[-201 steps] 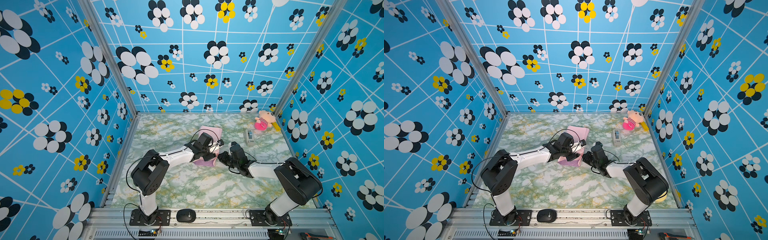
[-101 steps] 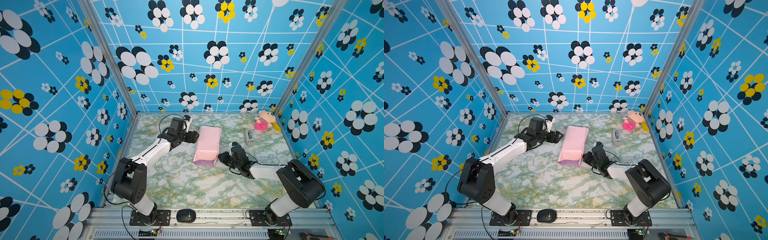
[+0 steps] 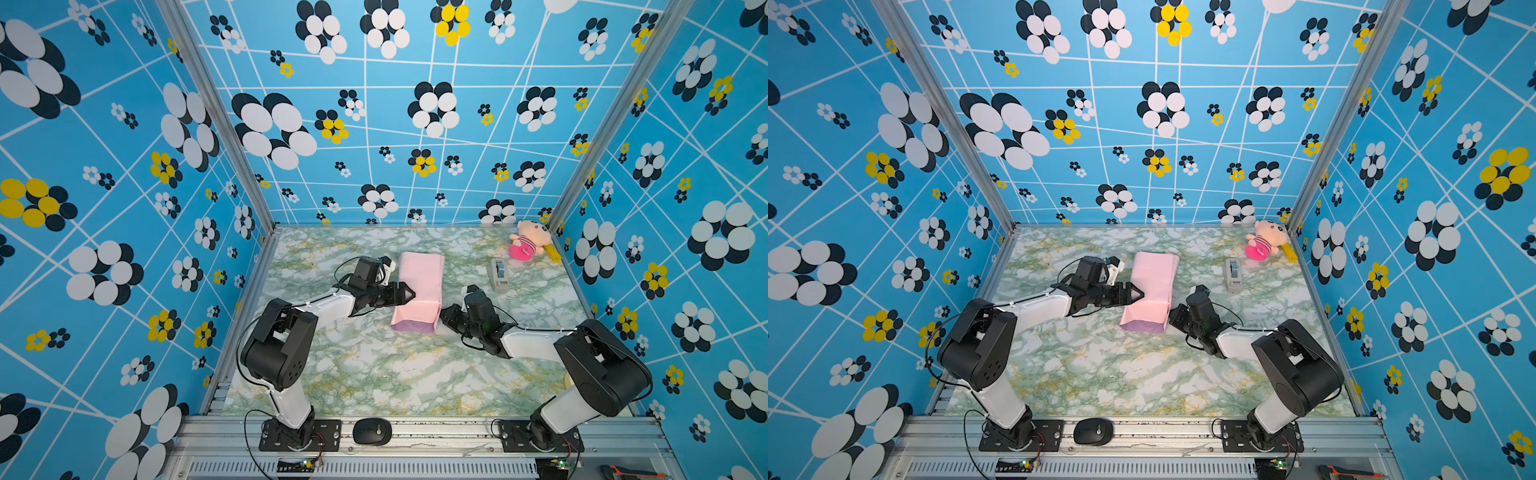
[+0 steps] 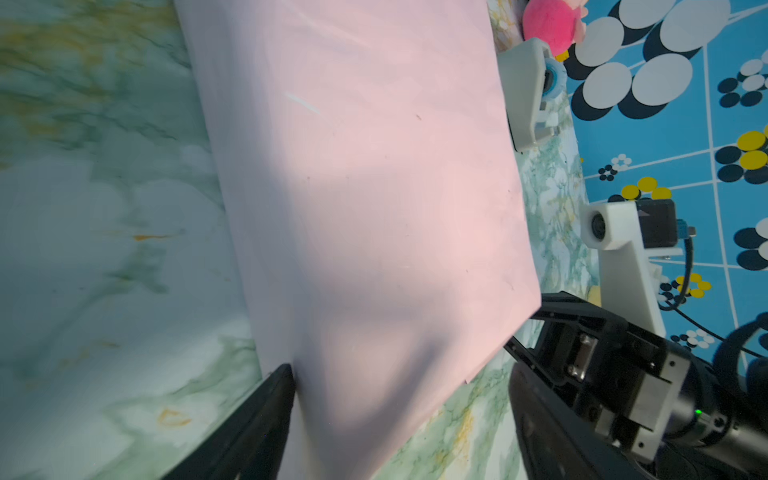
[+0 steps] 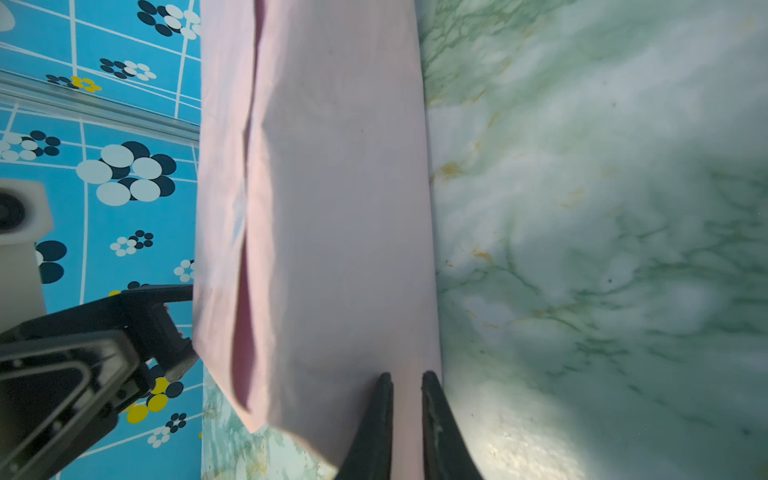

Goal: Wrap the gift box in paper

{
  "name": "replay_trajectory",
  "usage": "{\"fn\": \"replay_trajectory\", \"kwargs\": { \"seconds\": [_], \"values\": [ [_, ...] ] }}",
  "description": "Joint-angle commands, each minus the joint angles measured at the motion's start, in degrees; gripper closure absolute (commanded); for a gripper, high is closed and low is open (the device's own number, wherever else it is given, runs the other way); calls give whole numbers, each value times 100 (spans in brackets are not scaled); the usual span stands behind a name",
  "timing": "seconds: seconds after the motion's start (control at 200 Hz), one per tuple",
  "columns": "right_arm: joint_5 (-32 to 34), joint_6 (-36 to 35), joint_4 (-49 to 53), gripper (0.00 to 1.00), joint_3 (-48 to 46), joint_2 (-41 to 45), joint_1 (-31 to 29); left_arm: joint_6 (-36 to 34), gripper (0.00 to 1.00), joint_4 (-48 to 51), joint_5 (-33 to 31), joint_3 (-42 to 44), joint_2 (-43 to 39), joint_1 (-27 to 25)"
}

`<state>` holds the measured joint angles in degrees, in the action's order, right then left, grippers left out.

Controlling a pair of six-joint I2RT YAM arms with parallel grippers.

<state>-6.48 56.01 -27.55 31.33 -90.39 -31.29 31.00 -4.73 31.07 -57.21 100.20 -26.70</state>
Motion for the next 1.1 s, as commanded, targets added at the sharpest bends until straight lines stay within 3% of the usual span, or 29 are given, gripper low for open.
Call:
{"fn": "replay_trajectory", "kwargs": {
  "seconds": [0.0, 0.2, 0.355, 0.57, 0.715, 0.86, 1.095],
  "values": [
    [24, -53, 132, 84, -122, 244, 40, 272, 19, -339, 163, 180, 52, -179],
    [136, -91, 289, 84, -323, 572, 43, 513, 20, -460, 19, 360, -51, -374],
    [232, -220, 235, 84, -361, 567, 187, 110, 20, 107, -406, 248, -427, -428],
    [99, -292, 132, 84, -263, 486, 249, -1630, 25, 1247, -1373, -358, -1115, -399],
    [1, -328, 49, 84, -259, 457, 255, -3369, 30, 1461, -626, -879, -870, -477],
    [-20, -325, 24, 83, -239, 392, 264, -5104, 26, 2118, -644, -1532, -228, -699],
    [-65, -333, 73, 82, -139, 296, 264, -6121, 20, 2471, -725, -2122, 566, -884]
  ]
}}
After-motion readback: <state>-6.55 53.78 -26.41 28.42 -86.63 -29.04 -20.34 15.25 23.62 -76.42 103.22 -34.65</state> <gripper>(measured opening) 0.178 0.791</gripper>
